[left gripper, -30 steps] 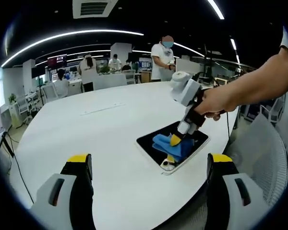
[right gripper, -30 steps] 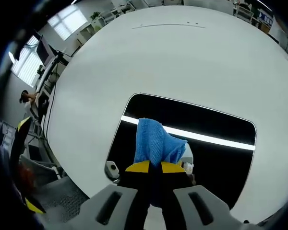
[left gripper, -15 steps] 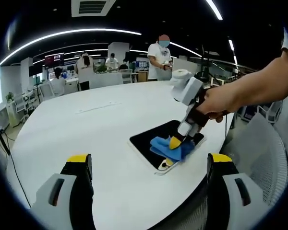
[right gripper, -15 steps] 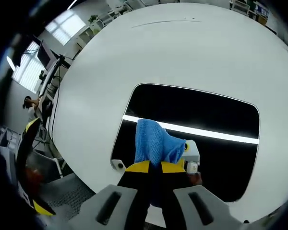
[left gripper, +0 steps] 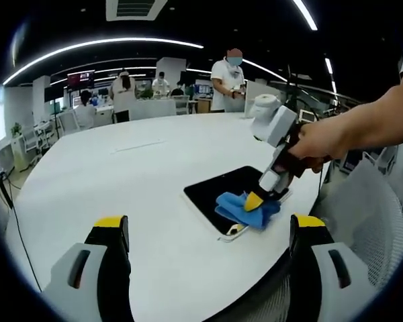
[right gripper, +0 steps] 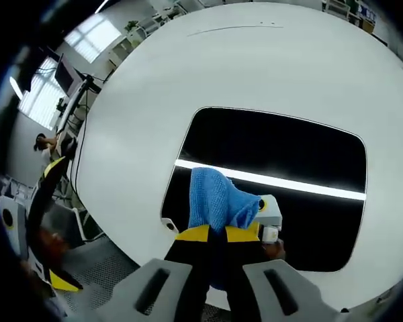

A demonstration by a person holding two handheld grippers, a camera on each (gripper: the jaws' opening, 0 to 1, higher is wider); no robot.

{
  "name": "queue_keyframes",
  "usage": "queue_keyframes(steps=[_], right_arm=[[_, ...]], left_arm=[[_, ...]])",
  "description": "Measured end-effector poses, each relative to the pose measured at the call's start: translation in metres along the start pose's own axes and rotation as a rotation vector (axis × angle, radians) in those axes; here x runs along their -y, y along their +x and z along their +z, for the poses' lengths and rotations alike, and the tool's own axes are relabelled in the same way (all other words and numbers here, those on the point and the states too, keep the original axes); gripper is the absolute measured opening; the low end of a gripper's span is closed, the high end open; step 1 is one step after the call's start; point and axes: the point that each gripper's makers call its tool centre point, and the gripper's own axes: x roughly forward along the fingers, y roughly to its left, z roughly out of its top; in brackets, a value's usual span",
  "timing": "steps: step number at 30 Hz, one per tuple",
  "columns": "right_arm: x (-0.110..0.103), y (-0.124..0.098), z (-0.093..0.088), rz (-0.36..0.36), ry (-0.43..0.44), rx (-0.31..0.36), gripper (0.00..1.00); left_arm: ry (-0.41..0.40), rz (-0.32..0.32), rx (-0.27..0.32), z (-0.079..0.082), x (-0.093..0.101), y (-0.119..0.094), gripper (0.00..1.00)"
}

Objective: Wipe the mirror surface with the cleaning cloth until all visible marks leave the cleaned area.

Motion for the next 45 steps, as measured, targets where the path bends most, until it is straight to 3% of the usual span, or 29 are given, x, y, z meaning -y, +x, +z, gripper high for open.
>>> queue_keyframes(steps=[6,11,20,45], right_arm=[[-0.001,-0.001,-0.003,0.003,0.003,0.006,0.00],[-0.002,-0.001,-0.006,0.005,0.005,0.012,0.00],[-0.003,-0.001,-0.011,0.035,0.066,0.019,0.00],[-0.004,-0.005,-0.014,0.023,0.008,0.024,0.00]], left_arm=[[-0.018,-0.001,-0.006,-0.006,0.000,0.001,0.99],[-0.011,0.020,0.026,0.000,-0.004,0.000,0.99],[-0.021,0.020,0.014,-0.004,-0.004,0.002,0.99],[-0.010,0.018,0.005,-0.007,-0.006,0.002,0.99]])
